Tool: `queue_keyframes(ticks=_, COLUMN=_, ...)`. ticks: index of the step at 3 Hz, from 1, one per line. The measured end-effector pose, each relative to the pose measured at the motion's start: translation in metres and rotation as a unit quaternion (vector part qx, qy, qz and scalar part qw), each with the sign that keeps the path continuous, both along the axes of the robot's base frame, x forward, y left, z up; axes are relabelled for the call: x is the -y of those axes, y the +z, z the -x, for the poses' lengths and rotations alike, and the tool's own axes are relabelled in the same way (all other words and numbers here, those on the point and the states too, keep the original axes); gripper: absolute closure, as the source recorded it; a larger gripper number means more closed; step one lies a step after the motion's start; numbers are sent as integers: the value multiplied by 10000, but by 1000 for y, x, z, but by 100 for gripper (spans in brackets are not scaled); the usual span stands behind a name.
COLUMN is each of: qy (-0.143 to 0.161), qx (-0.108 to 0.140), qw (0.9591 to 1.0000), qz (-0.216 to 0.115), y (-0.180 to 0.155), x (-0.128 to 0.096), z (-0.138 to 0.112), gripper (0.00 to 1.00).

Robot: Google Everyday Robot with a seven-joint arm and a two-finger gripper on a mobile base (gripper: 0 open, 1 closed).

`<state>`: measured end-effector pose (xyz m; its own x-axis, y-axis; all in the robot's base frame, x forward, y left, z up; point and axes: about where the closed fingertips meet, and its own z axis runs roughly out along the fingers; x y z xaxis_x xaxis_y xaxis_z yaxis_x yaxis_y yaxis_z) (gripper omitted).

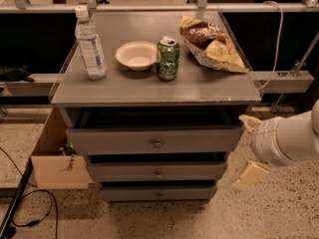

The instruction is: Open top drawer

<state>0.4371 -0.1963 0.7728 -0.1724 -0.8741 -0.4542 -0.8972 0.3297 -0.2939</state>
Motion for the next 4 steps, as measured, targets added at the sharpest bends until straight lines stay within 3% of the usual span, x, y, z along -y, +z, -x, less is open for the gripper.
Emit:
queue_keyframes(ticks=2, qy=19, qx=-274, qw=9996, qz=121, y=-29, x=-13, z=-23, gripper=0)
queue_keyframes(ticks=3, qy=35, qx=-480, qw=9987, qz=192, y=-67, x=-30, z=-56, gripper=0)
queue_keyframes(ticks=4, qy=41, qx=-475, qw=9987, qz=196, y=-67, x=-31, z=-57, gripper=0)
